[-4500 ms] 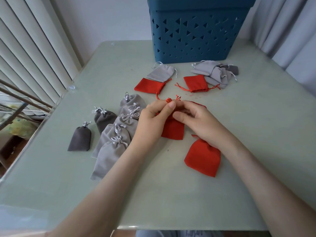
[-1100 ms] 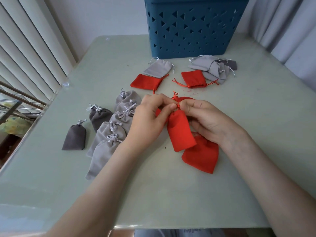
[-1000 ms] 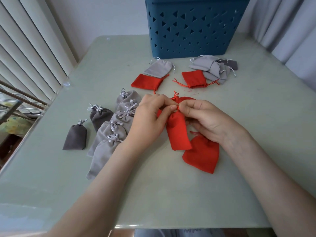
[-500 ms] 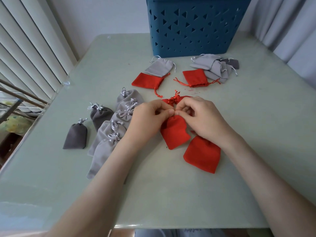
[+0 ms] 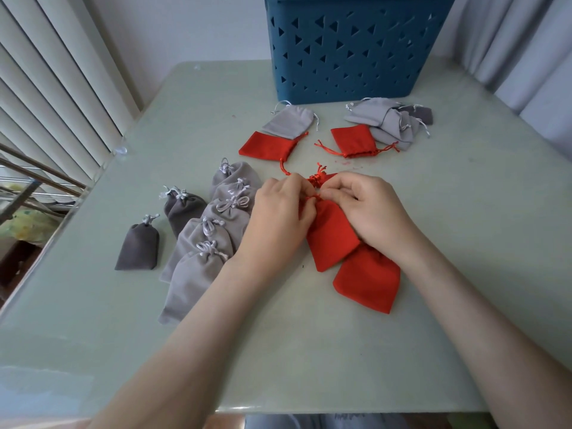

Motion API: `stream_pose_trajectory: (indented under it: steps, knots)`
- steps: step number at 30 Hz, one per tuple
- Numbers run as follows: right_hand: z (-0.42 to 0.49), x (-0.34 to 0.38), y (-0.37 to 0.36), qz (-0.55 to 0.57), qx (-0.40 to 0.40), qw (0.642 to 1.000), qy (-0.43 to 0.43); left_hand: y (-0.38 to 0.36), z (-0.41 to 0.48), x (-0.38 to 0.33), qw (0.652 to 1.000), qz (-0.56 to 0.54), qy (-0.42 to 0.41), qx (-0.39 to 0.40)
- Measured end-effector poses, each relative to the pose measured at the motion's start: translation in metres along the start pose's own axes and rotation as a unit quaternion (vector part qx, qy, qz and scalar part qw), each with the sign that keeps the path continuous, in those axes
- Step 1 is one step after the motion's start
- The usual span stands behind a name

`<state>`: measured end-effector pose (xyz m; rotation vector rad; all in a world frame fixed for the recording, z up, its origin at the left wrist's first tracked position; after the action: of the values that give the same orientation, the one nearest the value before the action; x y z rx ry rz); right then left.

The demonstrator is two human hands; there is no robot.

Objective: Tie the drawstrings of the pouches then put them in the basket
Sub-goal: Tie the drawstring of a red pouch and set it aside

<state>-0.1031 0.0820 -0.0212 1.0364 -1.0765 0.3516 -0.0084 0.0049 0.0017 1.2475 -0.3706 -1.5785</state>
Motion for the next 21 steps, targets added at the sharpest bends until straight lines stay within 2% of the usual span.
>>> stream_pose_trajectory:
  steps: [3,6,9,13,21]
  knots:
    - [0.0,0.004,-0.003,0.106,0.019,0.994,0.026,0.009,-0.002,-0.002,0.999,0.015,-0.021,-0.047]
    - [-0.001,0.003,-0.009,0.223,0.055,0.973,0.024,0.012,-0.004,-0.007,0.997,0.019,-0.048,-0.065]
    - [0.0,0.0,-0.016,0.271,0.084,0.959,0.005,0.01,-0.007,-0.014,0.994,-0.002,-0.085,-0.061]
    - [0.003,-0.008,-0.015,0.364,0.08,0.928,-0.007,0.017,-0.012,-0.022,0.99,-0.005,-0.109,-0.091]
    - [0.004,-0.006,-0.026,0.383,0.136,0.913,0.009,0.019,-0.015,-0.024,0.988,-0.031,-0.119,-0.097]
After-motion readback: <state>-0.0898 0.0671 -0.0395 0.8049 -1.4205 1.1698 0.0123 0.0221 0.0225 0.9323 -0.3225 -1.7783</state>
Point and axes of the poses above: each hand's wrist, its own z-axis towards the middle knuckle, its own y-axis out of the back of the hand, x = y × z, the point moved 10 cm from there along z, towards the middle knuckle, and after that the axes turned 12 degrees about x, right-handed, at the moved point
